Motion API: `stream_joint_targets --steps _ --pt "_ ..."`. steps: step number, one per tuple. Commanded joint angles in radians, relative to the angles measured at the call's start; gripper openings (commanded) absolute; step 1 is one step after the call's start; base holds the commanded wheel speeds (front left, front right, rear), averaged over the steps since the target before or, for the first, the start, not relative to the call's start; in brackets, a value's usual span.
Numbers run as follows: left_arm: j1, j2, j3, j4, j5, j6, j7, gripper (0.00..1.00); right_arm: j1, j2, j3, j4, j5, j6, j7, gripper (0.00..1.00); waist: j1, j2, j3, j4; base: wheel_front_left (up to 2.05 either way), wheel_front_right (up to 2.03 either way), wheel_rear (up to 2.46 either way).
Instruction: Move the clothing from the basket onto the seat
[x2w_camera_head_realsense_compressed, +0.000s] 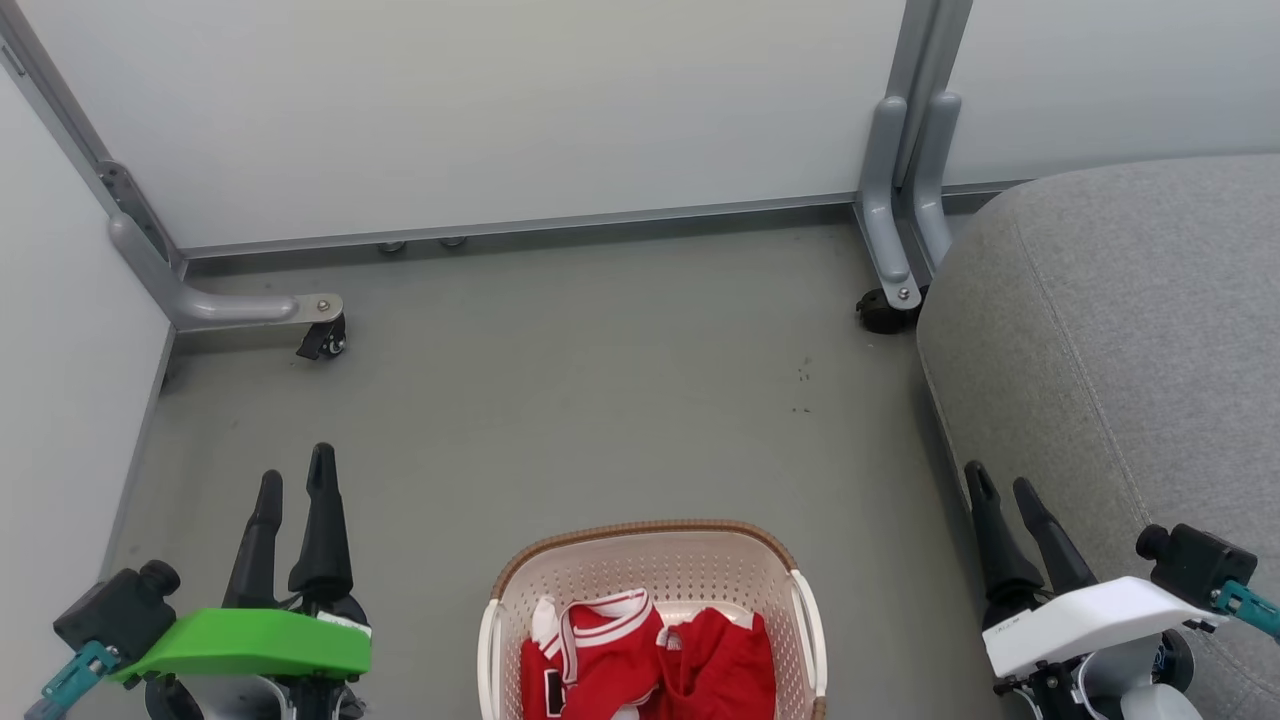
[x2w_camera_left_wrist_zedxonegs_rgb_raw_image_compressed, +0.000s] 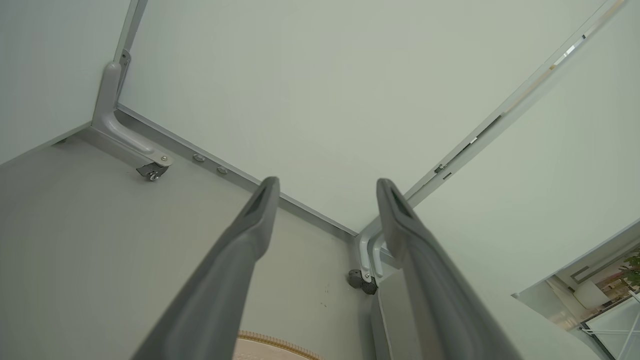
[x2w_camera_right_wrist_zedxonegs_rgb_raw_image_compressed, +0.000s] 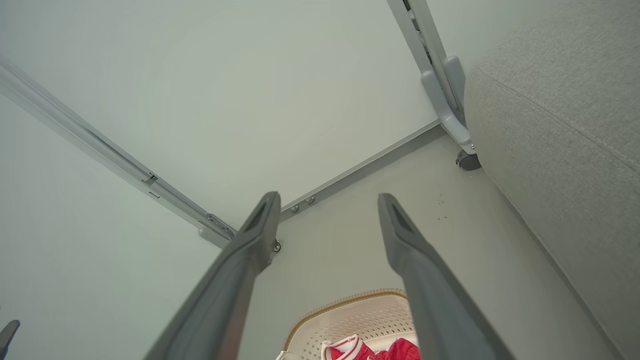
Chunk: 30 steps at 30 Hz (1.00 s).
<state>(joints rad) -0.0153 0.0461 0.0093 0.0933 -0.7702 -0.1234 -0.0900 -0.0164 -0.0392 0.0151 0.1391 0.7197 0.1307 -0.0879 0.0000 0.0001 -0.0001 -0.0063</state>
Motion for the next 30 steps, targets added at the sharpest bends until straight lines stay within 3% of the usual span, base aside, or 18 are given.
stream_joint_targets --steps 1,30 --pt "-0.001 0.002 -0.002 -0.019 0.041 0.001 -0.010 1.00 -0.002 -0.007 0.006 -0.010 -0.039 0.000 -0.012 1.00 0.0000 -0.0001 -0.001 -0.001 0.00 0.00 0.00" --pt "0.029 0.004 -0.061 -0.013 0.347 -0.008 -0.088 1.00 0.004 -0.012 0.058 -0.045 -0.373 0.000 -0.090 1.00 0.0000 -0.0001 -0.005 -0.005 0.00 0.00 0.00"
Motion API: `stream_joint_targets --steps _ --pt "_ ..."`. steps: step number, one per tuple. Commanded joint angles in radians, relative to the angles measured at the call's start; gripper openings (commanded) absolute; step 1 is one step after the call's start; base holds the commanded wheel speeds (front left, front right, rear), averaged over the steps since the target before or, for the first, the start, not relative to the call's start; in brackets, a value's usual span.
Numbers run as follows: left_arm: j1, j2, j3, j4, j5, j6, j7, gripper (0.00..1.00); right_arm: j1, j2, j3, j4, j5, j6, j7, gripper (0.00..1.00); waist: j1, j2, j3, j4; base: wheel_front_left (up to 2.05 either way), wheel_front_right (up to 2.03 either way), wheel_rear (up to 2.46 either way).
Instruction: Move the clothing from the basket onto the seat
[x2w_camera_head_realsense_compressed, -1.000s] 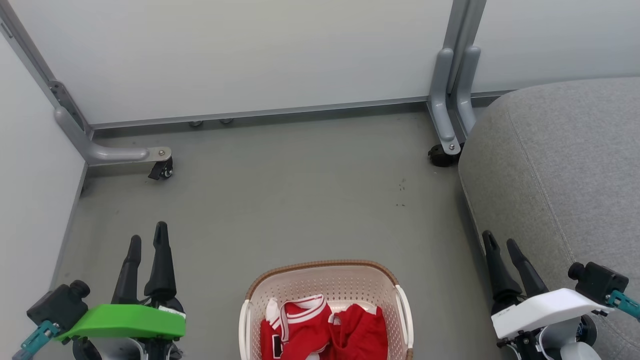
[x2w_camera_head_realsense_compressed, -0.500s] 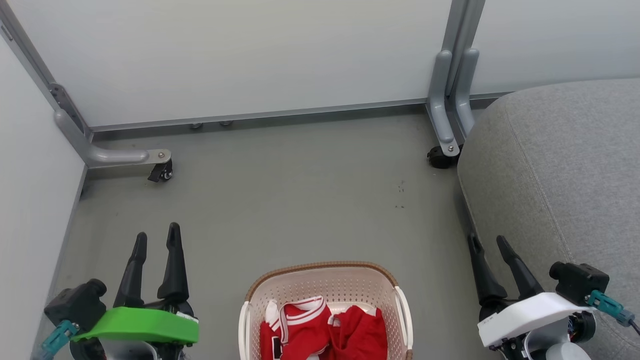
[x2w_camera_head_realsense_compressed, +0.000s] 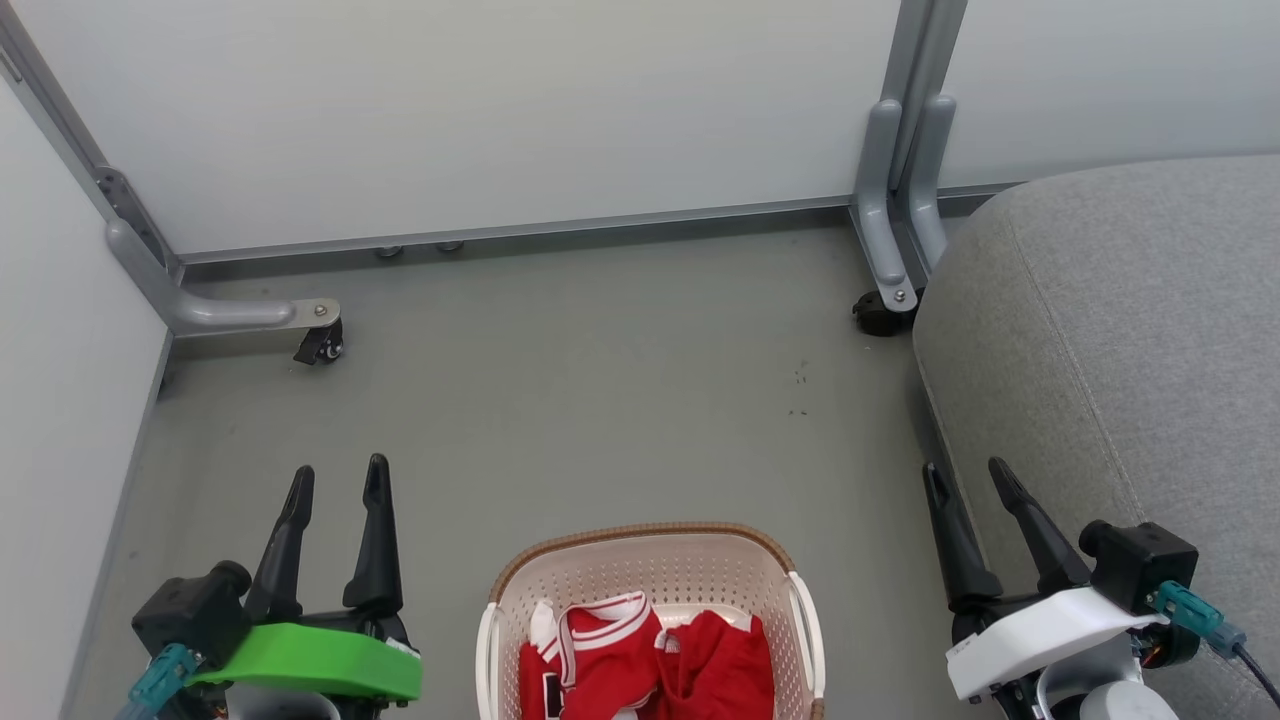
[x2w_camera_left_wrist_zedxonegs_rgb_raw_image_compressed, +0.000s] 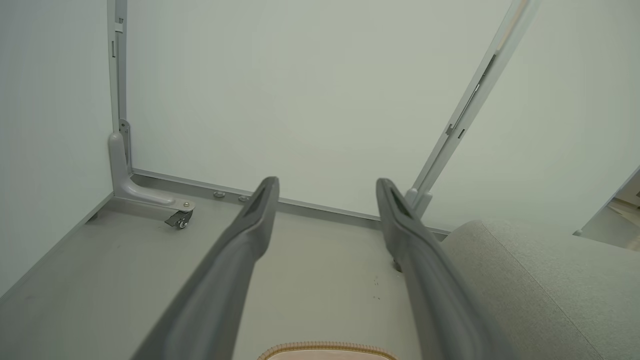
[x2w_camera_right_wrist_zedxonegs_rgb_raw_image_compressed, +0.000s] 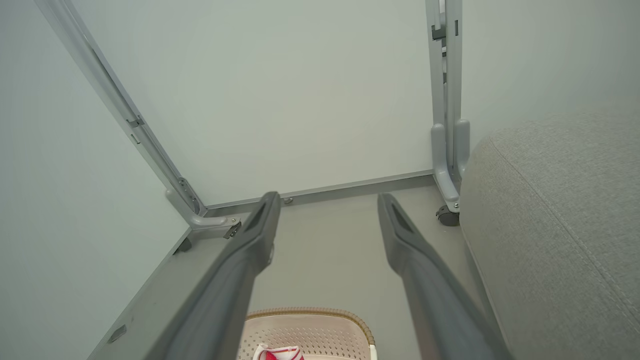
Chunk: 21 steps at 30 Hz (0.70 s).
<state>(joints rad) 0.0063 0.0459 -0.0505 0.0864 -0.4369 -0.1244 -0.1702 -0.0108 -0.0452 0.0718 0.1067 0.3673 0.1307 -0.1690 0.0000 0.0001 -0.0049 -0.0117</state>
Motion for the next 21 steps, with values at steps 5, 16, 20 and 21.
stream_joint_targets --steps 5,16,20,21 --pt "0.012 0.004 0.003 0.005 0.026 -0.007 -0.018 1.00 0.002 -0.007 0.013 -0.017 -0.057 0.000 -0.020 1.00 0.0000 -0.0001 -0.003 0.000 0.00 0.00 0.00" --pt "0.018 0.005 -0.013 0.017 0.109 -0.007 -0.045 1.00 0.011 -0.008 0.029 -0.030 -0.161 0.000 -0.047 1.00 0.0000 -0.0001 -0.009 -0.001 0.00 0.00 0.00" --pt "0.022 0.006 -0.019 0.020 0.138 -0.007 -0.053 1.00 0.014 -0.008 0.034 -0.033 -0.196 0.000 -0.055 1.00 0.0000 -0.0001 -0.010 -0.001 0.00 0.00 0.00" --pt "0.022 0.006 -0.021 0.020 0.145 -0.007 -0.056 1.00 0.015 -0.008 0.035 -0.033 -0.204 0.000 -0.056 1.00 0.0000 -0.0001 -0.011 -0.001 0.00 0.00 0.00"
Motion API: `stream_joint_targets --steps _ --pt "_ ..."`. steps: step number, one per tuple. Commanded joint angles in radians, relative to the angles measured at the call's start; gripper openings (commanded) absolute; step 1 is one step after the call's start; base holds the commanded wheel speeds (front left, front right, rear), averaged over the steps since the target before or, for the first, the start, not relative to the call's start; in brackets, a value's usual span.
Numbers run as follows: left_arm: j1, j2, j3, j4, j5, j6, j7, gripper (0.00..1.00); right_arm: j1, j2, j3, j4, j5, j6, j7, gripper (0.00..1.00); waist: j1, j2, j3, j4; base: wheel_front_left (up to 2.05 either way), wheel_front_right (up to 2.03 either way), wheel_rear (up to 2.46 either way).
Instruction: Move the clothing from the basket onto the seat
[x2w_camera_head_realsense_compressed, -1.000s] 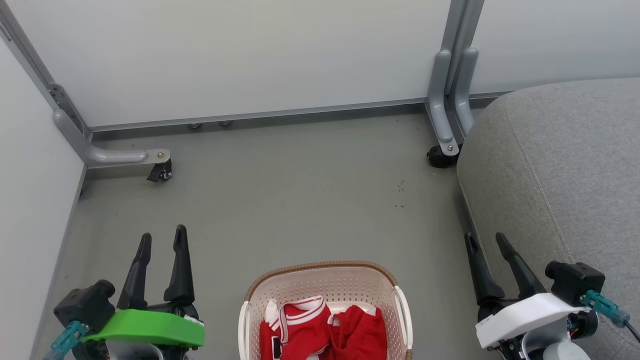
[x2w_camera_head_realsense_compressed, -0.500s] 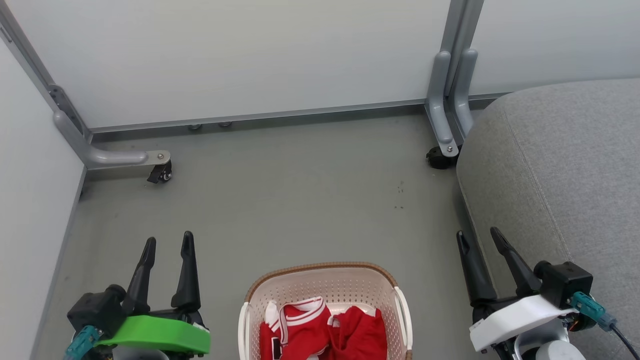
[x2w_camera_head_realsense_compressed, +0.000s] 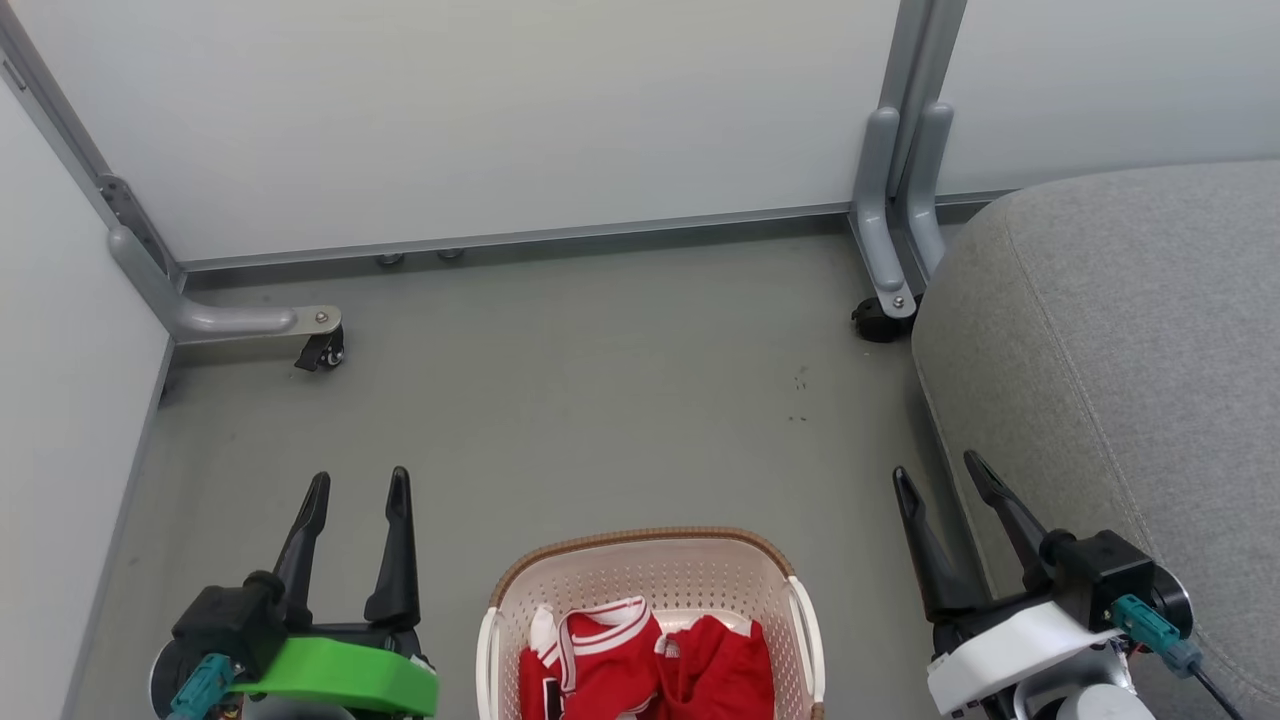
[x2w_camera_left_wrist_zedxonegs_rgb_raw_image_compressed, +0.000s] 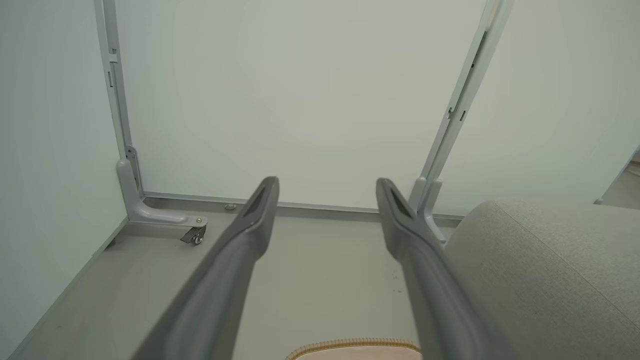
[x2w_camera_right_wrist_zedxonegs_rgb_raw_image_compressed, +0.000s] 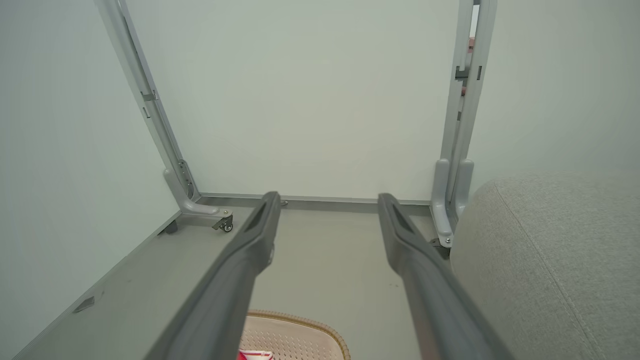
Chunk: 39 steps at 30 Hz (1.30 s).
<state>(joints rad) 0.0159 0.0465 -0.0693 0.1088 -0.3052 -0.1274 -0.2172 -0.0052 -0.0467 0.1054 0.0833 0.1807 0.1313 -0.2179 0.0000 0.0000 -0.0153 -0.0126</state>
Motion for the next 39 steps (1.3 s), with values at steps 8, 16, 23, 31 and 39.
stream_joint_targets --steps 8,16,23,31,39 --pt "0.020 0.006 -0.002 0.009 0.055 -0.005 -0.024 1.00 0.018 -0.006 -0.006 -0.008 -0.068 -0.001 -0.024 1.00 0.0000 0.0000 -0.006 0.001 0.00 0.00 0.00" --pt "0.033 0.006 -0.005 0.023 0.074 -0.005 -0.038 1.00 0.031 -0.006 -0.018 -0.003 -0.089 -0.001 -0.037 1.00 0.0000 0.0000 -0.013 0.001 0.00 0.00 0.00" --pt "0.041 0.007 -0.013 0.033 0.114 -0.005 -0.050 1.00 0.040 -0.006 -0.012 -0.005 -0.122 -0.001 -0.049 1.00 0.0000 0.0000 -0.019 -0.001 0.00 0.00 0.00" --pt "0.044 0.007 -0.018 0.038 0.109 -0.005 -0.049 1.00 0.044 -0.006 -0.009 0.003 -0.117 -0.001 -0.049 1.00 0.0000 0.0000 -0.027 -0.002 0.00 0.00 0.00" --pt "0.050 0.007 -0.024 0.042 0.108 -0.005 -0.049 1.00 0.050 -0.006 -0.003 0.001 -0.115 -0.001 -0.049 1.00 0.0000 0.0000 -0.032 -0.005 0.00 0.00 0.00"
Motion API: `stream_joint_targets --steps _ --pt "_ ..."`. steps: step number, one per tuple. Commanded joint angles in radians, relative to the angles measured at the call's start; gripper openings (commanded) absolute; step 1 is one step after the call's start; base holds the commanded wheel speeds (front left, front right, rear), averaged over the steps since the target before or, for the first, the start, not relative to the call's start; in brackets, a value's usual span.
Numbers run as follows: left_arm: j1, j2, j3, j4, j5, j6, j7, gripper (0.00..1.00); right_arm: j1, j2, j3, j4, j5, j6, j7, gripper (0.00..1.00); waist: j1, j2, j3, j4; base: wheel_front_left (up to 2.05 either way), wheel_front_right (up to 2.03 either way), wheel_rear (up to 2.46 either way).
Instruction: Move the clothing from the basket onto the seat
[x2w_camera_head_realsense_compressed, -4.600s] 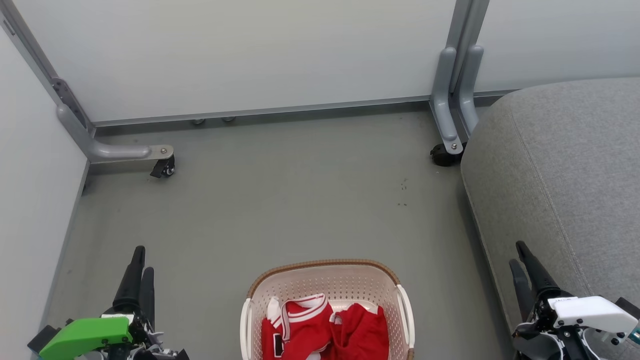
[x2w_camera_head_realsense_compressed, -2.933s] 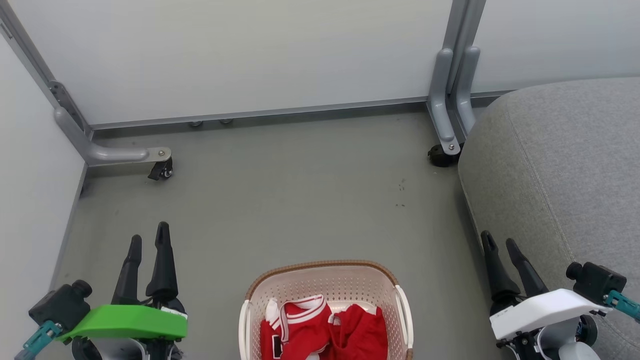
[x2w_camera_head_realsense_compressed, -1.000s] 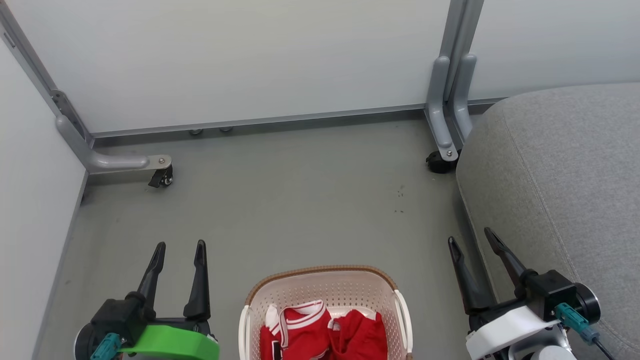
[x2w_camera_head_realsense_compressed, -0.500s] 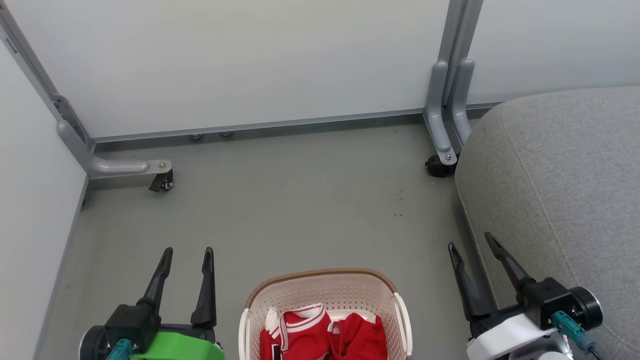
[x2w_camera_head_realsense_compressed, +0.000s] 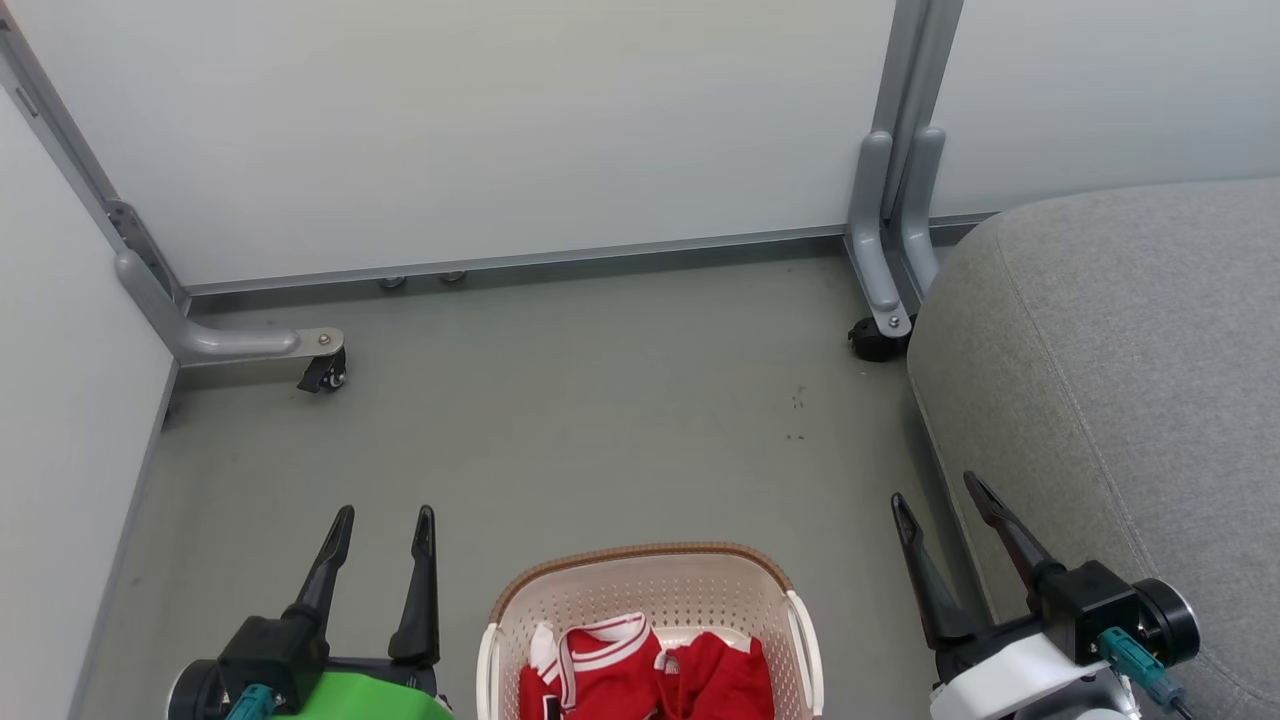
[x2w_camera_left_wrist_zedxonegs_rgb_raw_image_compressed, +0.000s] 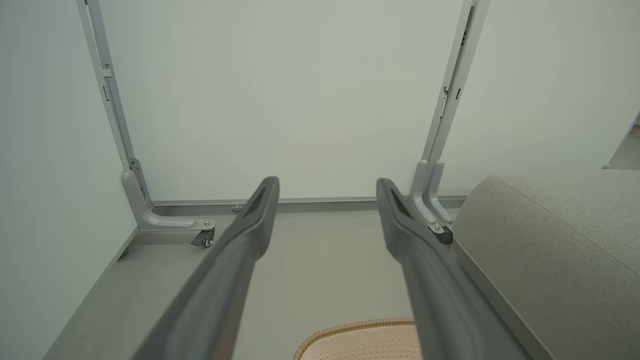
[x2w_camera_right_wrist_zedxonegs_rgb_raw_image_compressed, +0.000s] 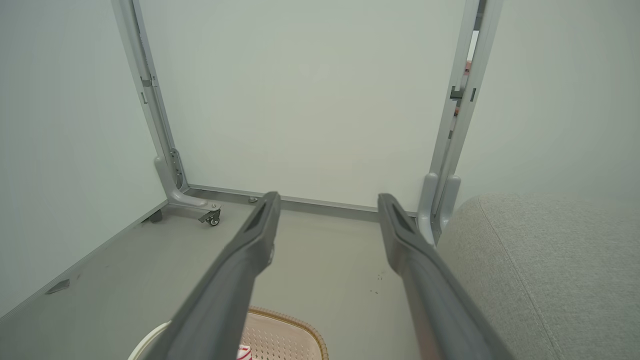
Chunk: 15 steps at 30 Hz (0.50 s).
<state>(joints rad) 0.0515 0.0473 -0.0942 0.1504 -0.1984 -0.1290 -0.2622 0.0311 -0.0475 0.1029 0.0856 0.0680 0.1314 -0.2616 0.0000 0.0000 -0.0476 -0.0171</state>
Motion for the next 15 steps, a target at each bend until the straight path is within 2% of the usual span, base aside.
stream_joint_targets --steps 1,15 --pt "0.014 0.006 0.000 0.001 0.002 -0.003 -0.004 1.00 0.014 -0.005 0.000 -0.001 -0.002 -0.001 -0.005 1.00 0.0000 0.0000 0.001 0.000 0.00 0.00 0.00" --pt "0.008 0.006 -0.009 0.000 0.020 -0.003 -0.004 1.00 0.008 -0.005 0.003 -0.002 -0.007 -0.001 -0.005 1.00 0.0000 0.0000 0.014 -0.002 0.00 0.00 0.00"
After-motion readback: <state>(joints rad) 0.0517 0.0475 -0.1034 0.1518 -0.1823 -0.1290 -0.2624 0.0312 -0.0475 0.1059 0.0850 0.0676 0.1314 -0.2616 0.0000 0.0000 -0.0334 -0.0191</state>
